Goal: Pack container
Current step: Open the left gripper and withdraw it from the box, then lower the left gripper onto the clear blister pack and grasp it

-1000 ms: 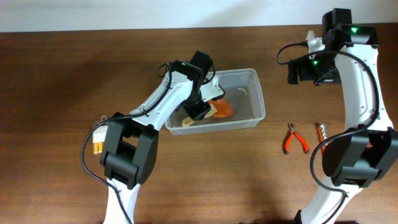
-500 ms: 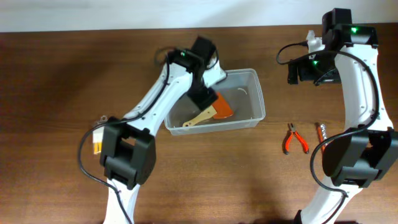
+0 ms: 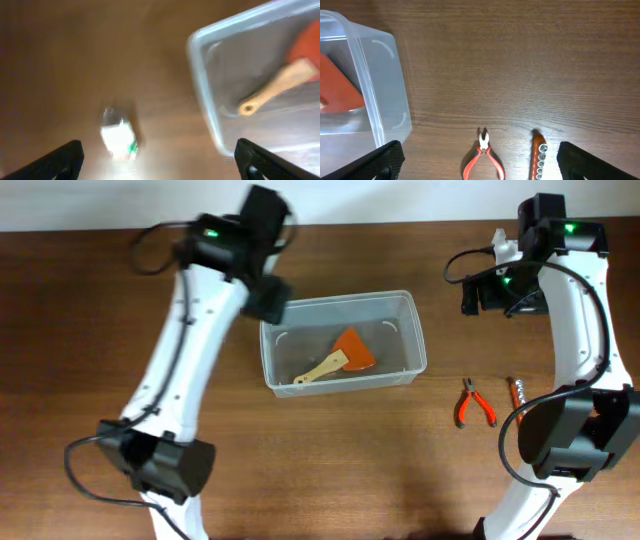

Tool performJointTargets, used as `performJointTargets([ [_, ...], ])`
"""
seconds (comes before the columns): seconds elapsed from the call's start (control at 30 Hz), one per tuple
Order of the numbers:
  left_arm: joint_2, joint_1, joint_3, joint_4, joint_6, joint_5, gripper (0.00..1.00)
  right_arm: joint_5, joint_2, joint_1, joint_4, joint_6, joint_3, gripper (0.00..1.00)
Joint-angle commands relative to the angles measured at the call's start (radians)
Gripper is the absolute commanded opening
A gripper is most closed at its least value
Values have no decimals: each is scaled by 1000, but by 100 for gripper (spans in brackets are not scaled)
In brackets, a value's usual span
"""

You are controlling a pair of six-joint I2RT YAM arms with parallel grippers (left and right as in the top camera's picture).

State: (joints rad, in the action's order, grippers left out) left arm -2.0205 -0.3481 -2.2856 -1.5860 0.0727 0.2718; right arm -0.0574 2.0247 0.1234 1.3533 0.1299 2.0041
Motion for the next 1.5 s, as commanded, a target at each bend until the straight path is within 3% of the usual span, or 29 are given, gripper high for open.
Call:
performJointTargets([
  [0.0,44,99,-5,-45,151,20,98,-25,-8,2,-1,-7,-5,99],
  [0.4,90,332,32,-74,159,1,100,-43,-8,2,-4,-6,-5,99],
  [0.77,92,369,424,164,70,-41,99,-39,-8,2,-4,-6,-5,99],
  [1.07,123,477,684,358,-48,-263,99,-39,-8,2,-3,-6,-5,99],
  [1.47,123,521,884,477,-112,-228,100,-39,-8,2,5,-6,-5,99],
])
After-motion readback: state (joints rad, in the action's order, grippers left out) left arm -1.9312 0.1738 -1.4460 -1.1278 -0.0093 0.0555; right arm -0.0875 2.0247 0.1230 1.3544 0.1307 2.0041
